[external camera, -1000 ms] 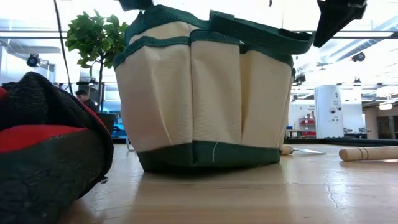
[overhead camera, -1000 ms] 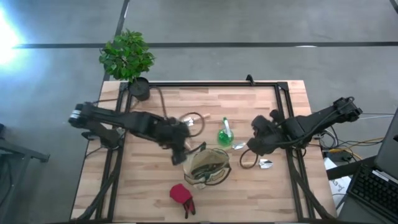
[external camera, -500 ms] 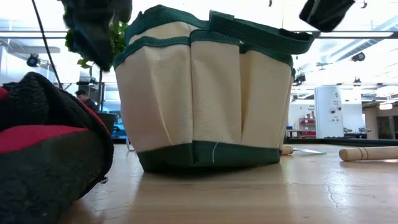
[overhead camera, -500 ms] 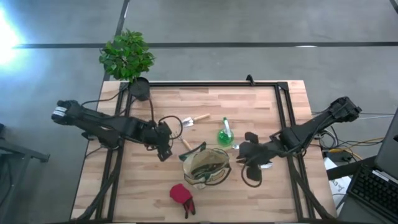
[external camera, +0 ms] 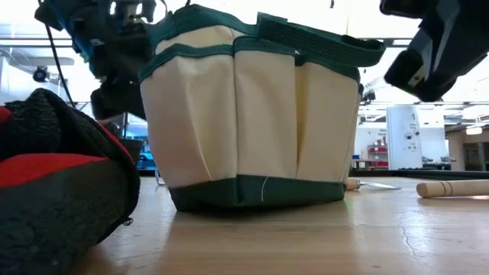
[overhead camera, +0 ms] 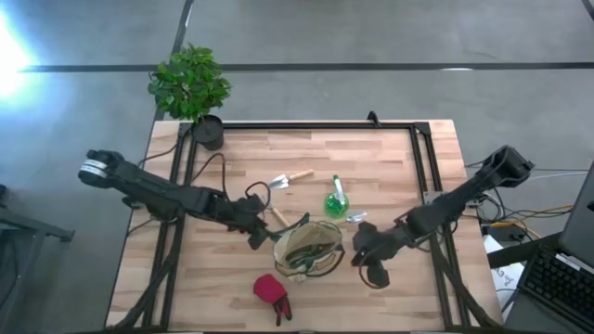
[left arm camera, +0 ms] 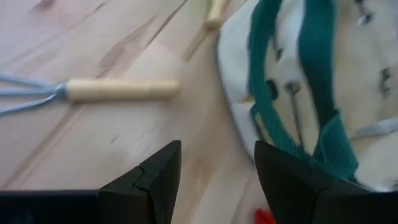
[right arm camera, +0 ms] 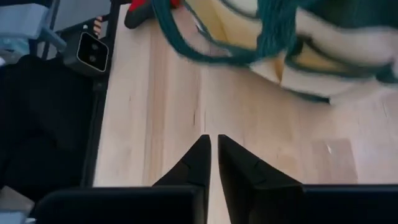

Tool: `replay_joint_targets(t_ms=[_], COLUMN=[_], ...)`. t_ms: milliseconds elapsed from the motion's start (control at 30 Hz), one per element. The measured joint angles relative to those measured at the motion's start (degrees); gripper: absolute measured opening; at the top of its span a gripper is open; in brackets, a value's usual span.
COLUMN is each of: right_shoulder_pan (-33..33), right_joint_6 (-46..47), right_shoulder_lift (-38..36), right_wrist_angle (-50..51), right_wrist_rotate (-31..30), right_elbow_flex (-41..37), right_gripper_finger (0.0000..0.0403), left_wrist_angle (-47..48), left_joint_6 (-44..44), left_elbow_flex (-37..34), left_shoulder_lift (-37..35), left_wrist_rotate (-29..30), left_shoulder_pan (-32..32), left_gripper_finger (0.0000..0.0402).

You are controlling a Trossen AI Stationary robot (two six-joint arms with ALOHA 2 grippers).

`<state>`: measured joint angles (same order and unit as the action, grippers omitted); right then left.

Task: Pick & Place Garden tools in Gardening bag
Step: Put the garden sprayer into the gardening bag

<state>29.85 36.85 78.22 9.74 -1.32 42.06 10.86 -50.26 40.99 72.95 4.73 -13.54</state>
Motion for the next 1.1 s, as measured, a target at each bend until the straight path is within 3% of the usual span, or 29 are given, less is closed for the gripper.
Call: replay_joint_targets(t_ms=[333, 567, 700, 1100], right_shoulder_pan=[-0.3, -0.4, -0.5, -0.7], right_joint_6=[-7.3, -10.9, -11.0, -10.5], right_shoulder_lift=[10.6, 15.4, 15.6, 12.9], right_wrist_angle=[-2.6, 4.6, 11.5, 8.5], right_wrist_rotate=[-0.5, -7.4, -10.3, -10.4], right_elbow_flex=[5.2, 12.1, 15.0, 14.8], right_gripper_finger=[0.0008, 0.0008, 0.0008, 0.0008], left_wrist_angle=[-2.4, -7.6, -10.7, -10.8], left_joint_6=[5.5, 10.2, 12.7, 21.9], left_elbow_flex=[2.8, 5.2, 7.4, 20.4], left_shoulder_lift=[3.1, 8.0, 11.2, 22.9], left_wrist_rotate=[-1.9, -9.1, -14.9, -28.8], left_shoulder_pan=[2.4, 6.4, 7.9, 12.5], left_gripper_finger=[0.0206, 0.0192, 0.0172, 0.0132])
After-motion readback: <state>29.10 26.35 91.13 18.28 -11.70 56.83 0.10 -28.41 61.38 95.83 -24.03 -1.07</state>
